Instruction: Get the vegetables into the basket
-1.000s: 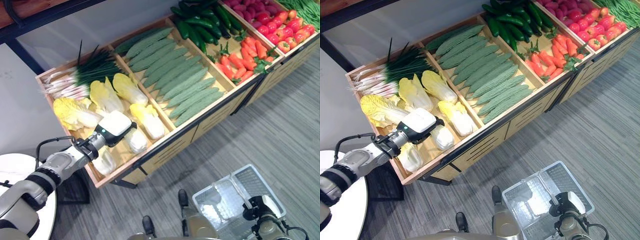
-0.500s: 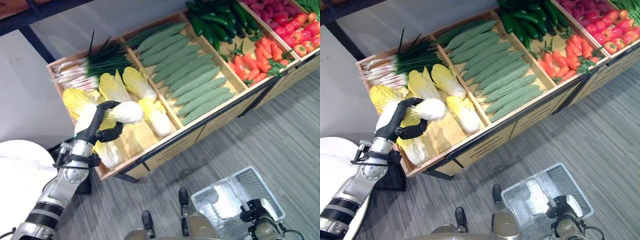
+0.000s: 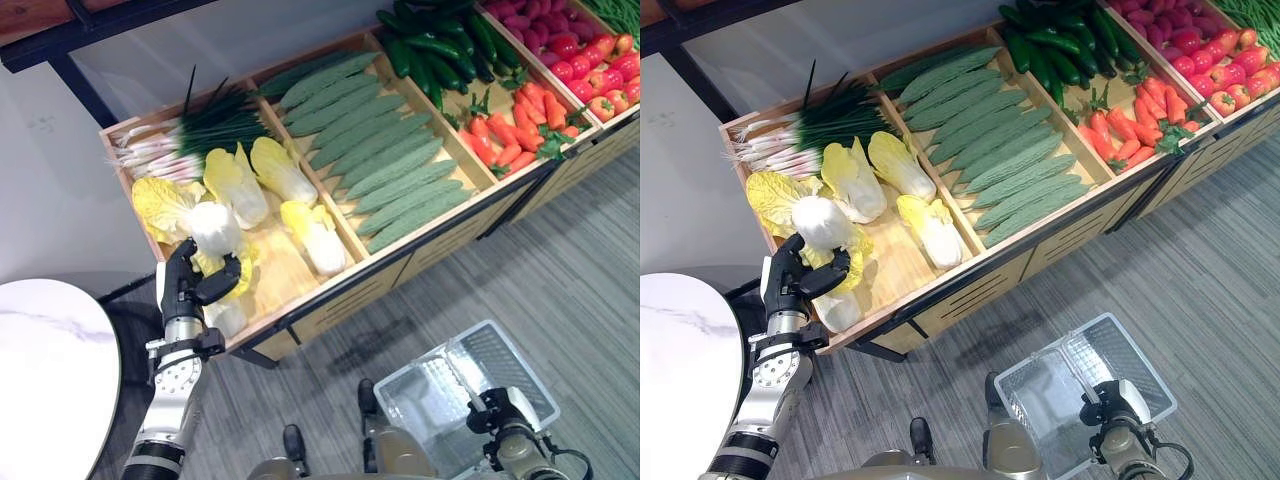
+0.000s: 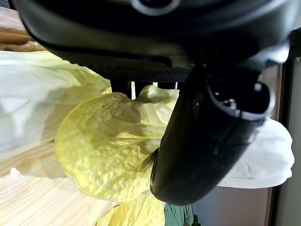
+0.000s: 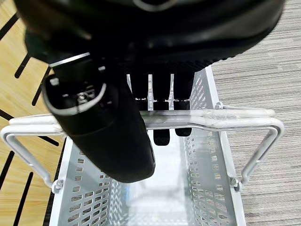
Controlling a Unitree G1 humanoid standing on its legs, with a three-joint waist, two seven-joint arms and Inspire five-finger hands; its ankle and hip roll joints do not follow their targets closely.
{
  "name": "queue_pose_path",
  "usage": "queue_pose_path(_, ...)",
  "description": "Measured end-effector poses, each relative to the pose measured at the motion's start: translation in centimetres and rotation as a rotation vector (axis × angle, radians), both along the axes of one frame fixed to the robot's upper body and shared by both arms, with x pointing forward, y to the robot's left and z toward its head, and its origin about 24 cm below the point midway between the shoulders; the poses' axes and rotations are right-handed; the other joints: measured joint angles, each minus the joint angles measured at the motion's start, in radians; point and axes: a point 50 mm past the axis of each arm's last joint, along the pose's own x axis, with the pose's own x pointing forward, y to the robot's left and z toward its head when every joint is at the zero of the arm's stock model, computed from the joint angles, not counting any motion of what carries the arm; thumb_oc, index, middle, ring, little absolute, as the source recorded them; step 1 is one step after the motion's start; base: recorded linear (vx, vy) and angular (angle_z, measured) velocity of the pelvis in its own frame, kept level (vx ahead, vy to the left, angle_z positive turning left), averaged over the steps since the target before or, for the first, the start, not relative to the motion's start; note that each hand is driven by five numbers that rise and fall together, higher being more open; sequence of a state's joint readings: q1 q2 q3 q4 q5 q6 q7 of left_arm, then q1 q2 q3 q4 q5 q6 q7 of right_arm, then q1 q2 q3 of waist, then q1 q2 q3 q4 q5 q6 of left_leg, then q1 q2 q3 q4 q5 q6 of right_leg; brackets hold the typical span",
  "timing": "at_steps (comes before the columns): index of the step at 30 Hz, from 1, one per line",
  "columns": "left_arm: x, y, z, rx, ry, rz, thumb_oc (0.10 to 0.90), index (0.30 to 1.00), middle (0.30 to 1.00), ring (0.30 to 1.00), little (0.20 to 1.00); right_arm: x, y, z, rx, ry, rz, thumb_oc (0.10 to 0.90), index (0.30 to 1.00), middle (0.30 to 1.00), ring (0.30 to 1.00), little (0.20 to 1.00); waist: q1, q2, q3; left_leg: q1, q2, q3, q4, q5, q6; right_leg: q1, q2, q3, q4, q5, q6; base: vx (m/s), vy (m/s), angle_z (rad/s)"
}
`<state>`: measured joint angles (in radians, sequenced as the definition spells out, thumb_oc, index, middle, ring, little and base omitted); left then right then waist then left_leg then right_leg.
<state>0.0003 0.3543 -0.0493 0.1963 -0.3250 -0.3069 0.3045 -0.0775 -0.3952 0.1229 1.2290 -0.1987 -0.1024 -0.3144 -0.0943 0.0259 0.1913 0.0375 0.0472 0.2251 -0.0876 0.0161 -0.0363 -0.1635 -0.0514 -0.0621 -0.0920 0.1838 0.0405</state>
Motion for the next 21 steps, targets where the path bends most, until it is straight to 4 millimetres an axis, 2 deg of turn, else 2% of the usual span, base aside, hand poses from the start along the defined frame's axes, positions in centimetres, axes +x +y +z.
queue_pose_path(8, 0.3, -0.5, 3.4, 0.037, -0.135, -0.068, 0.400, 0.300, 0.300, 0.300, 0.300, -0.6, -0.1, -0.2, -0.002, 0.019, -0.006, 0.400, 0.300, 0.300, 0.300, 0.300, 0.001, 0.004, -0.003, 0.007, 0.000, 0.003, 0.000, -0.001, 0.001, 0.007, 0.000, 0.003, 0.000, 0.001, 0.000, 0.00, 0.000, 0.00)
queue_pose_path(13, 0.8, -2.6, 5.5, -0.033, -0.223, -0.218, 0.400, 0.300, 0.300, 0.300, 0.300, -0.8, -0.2, -0.2, -0.004, 0.028, -0.009, 0.400, 0.300, 0.300, 0.300, 0.300, -0.002, 0.006, -0.004, 0.009, -0.001, 0.007, 0.000, 0.000, 0.001, 0.007, 0.001, 0.007, 0.000, 0.002, 0.000, 0.01, 0.004, -0.02)
queue_pose_path(21, 0.9, -3.1, 5.7, -0.045, -0.233, -0.260, 0.400, 0.300, 0.300, 0.300, 0.300, -0.9, -0.3, -0.2, -0.006, 0.032, -0.012, 0.400, 0.300, 0.300, 0.300, 0.300, 0.002, 0.001, -0.001, -0.007, -0.003, 0.008, 0.031, -0.011, 0.001, 0.003, -0.001, 0.013, 0.005, 0.005, 0.001, -0.03, 0.013, -0.01)
